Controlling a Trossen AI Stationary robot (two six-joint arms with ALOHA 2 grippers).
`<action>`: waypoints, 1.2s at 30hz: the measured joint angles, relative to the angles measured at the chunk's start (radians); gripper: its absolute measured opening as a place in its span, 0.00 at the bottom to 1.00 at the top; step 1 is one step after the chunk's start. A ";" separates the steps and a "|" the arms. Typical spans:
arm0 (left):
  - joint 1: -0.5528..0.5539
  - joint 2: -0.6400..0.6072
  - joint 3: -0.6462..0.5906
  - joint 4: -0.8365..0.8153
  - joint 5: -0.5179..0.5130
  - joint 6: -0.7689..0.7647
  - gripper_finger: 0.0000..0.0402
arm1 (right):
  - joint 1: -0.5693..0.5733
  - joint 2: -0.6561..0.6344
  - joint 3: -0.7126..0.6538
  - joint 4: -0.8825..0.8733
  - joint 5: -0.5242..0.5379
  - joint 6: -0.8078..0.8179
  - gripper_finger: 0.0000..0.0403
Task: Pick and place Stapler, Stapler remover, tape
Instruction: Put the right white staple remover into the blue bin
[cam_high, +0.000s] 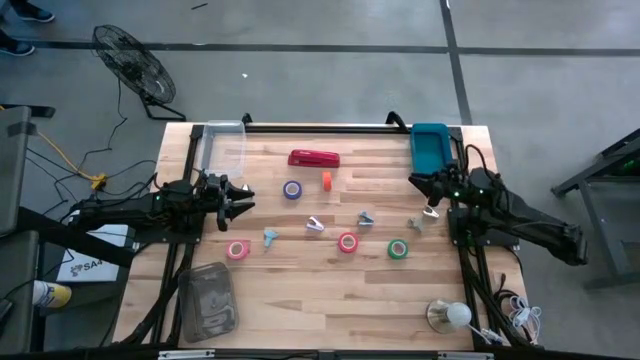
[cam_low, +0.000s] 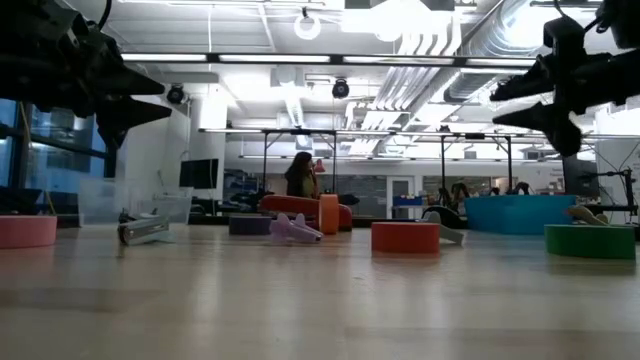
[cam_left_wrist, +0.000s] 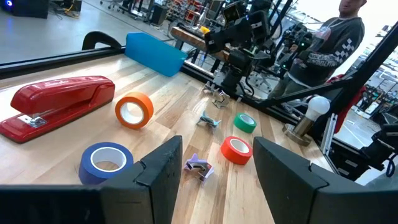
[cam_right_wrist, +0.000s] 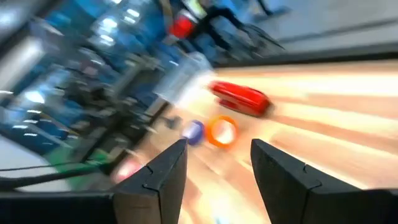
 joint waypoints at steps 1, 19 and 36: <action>0.000 0.000 0.000 0.000 0.000 0.000 0.48 | 0.000 0.012 0.026 -0.051 0.018 0.004 0.42; 0.000 0.000 0.000 0.000 0.000 0.000 0.48 | 0.000 0.446 0.408 -0.661 0.092 0.200 0.42; 0.000 0.000 0.000 0.000 0.000 0.000 0.48 | -0.024 0.958 0.611 -0.890 -0.100 -0.015 0.42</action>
